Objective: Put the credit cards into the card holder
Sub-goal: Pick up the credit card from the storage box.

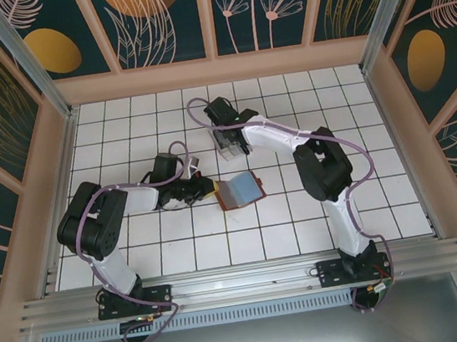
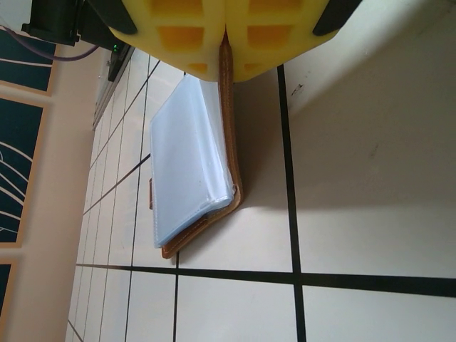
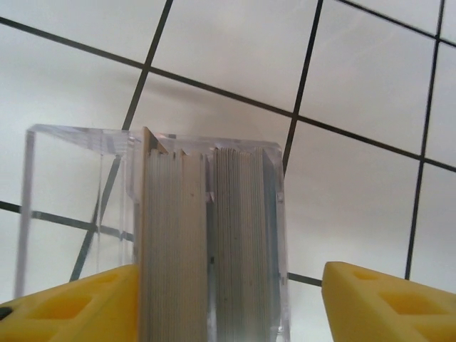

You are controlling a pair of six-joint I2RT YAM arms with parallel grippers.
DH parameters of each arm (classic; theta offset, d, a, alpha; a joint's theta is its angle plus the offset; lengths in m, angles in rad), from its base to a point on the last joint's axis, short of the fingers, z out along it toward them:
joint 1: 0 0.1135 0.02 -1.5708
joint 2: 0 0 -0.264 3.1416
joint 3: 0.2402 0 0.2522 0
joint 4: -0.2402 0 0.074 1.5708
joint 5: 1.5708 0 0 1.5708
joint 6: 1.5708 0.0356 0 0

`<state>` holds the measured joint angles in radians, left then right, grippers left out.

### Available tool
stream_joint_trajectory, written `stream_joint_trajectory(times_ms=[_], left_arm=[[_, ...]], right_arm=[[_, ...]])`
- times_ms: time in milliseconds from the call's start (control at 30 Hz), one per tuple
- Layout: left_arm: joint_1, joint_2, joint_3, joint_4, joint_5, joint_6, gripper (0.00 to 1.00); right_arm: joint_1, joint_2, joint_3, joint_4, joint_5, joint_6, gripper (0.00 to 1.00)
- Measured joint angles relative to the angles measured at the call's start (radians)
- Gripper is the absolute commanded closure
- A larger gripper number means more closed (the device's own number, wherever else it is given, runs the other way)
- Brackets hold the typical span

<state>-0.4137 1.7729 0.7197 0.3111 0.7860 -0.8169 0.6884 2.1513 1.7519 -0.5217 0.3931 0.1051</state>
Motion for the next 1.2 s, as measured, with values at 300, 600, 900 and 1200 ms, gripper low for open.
stream_joint_trajectory(times_ms=[300,600,900,1200], left_arm=[[0.000,0.005,0.000,0.005,0.001,0.000,1.00],[0.000,0.022,0.000,0.022,0.008,0.000,1.00],[0.000,0.037,0.000,0.037,0.018,0.000,1.00],[0.000,0.060,0.042,0.000,0.026,0.039,0.98]], right_arm=[[0.005,0.010,0.019,-0.016,0.105,-0.003,0.53],[0.005,0.018,0.047,-0.031,0.119,-0.032,0.98],[0.005,0.038,0.051,-0.056,0.107,-0.040,1.00],[-0.011,-0.077,-0.049,-0.016,-0.006,-0.029,1.00]])
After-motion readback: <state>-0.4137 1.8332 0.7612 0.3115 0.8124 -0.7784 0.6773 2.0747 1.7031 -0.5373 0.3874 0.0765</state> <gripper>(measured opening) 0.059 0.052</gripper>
